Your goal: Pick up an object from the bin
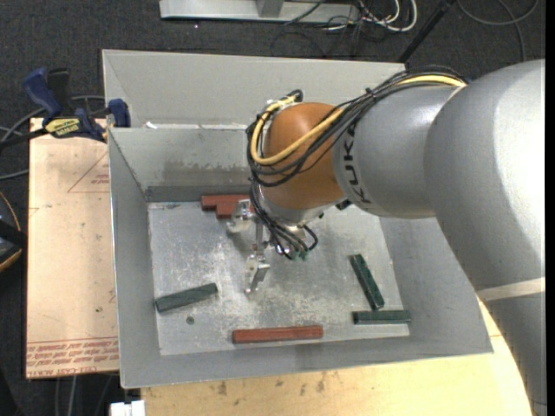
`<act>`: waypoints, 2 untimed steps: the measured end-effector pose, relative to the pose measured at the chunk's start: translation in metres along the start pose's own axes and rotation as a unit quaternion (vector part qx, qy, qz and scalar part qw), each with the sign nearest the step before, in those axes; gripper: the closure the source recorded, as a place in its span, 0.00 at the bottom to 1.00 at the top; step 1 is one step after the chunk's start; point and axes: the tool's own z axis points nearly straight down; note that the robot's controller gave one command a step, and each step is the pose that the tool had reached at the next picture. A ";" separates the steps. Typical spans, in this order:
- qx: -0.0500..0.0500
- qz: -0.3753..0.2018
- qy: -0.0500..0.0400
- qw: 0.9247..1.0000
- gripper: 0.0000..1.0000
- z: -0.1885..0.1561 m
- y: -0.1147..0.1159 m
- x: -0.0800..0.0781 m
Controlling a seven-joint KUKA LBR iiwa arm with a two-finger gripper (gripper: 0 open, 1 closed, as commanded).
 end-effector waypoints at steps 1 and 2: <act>0.002 -0.087 0.006 0.996 0.00 -0.001 0.044 -0.006; -0.002 -0.106 0.003 0.994 1.00 0.003 0.109 -0.036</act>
Offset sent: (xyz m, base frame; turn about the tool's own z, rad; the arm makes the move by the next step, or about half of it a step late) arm 0.0124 0.1101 -0.0091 -0.2140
